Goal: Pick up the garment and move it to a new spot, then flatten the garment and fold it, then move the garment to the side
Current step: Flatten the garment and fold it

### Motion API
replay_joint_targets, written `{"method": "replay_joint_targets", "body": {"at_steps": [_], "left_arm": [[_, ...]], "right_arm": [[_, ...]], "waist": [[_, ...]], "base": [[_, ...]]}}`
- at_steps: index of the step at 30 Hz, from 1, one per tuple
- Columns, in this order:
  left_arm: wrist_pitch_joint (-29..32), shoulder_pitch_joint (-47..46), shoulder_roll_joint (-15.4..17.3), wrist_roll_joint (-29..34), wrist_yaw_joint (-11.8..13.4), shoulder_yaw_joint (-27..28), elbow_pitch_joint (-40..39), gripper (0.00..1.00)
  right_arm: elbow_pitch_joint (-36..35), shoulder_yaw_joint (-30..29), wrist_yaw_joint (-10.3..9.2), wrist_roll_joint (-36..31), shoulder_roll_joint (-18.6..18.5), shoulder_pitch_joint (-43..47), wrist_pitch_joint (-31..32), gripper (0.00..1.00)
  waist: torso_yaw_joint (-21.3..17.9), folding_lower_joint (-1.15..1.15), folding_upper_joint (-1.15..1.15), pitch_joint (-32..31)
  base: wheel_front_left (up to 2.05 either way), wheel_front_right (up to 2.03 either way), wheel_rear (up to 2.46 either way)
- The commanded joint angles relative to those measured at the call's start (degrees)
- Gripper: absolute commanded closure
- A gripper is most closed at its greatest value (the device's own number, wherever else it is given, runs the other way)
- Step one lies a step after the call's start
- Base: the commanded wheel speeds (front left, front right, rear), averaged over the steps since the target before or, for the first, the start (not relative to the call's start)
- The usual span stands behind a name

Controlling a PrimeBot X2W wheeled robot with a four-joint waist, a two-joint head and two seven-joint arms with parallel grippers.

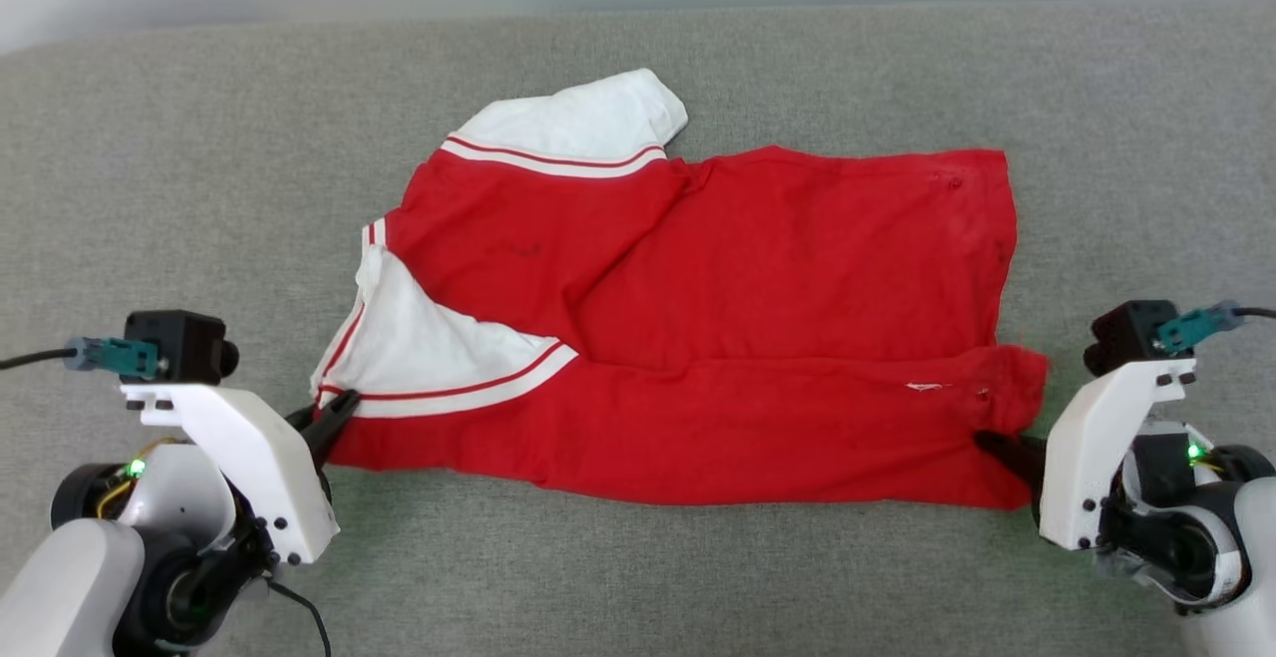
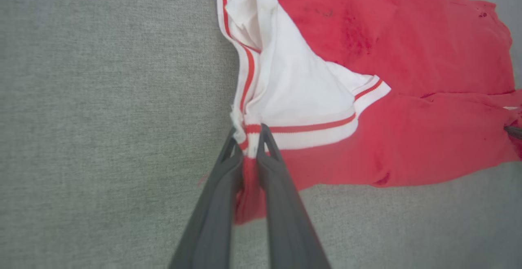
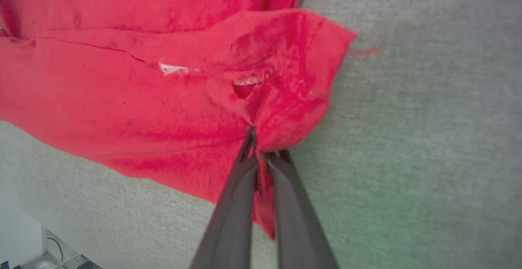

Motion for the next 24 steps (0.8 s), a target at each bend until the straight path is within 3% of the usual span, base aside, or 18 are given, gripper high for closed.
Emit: {"method": "replay_joint_targets", "body": {"at_steps": [1, 13, 21, 24], "left_arm": [[-0.34, 0.65, -0.11, 0.13, -0.22, -0.19, 0.26, 1.0], [-1.77, 6.2, -0.04, -0.38, 0.1, -0.68, 1.32, 1.0], [-0.57, 13.94, 0.4, -1.72, 2.56, -1.16, 0.64, 1.0], [-1.36, 15.79, -1.21, -2.82, 2.98, -1.24, 2.03, 1.0]], "right_arm": [[1.06, 0.98, -0.02, 0.45, 0.21, 0.44, -0.13, 1.0], [-0.66, 2.6, -0.02, 2.43, -2.37, 3.99, -3.71, 1.0], [-4.71, 0.62, -0.02, 1.63, -2.02, 11.31, -0.31, 1.0], [-5.26, -0.47, -0.02, 0.99, -1.22, 13.81, 0.52, 0.98]], "waist": [[0.0, 0.0, 0.0, -0.75], [0.06, 0.0, 0.0, -11.12], [-0.22, 0.0, 0.0, -15.15], [-0.46, 0.0, 0.0, -15.1]], "base": [[0.0, 0.0, 0.0], [0.0, 0.0, 0.0], [0.0, 0.0, 0.0], [0.0, 0.0, 0.0]]}}
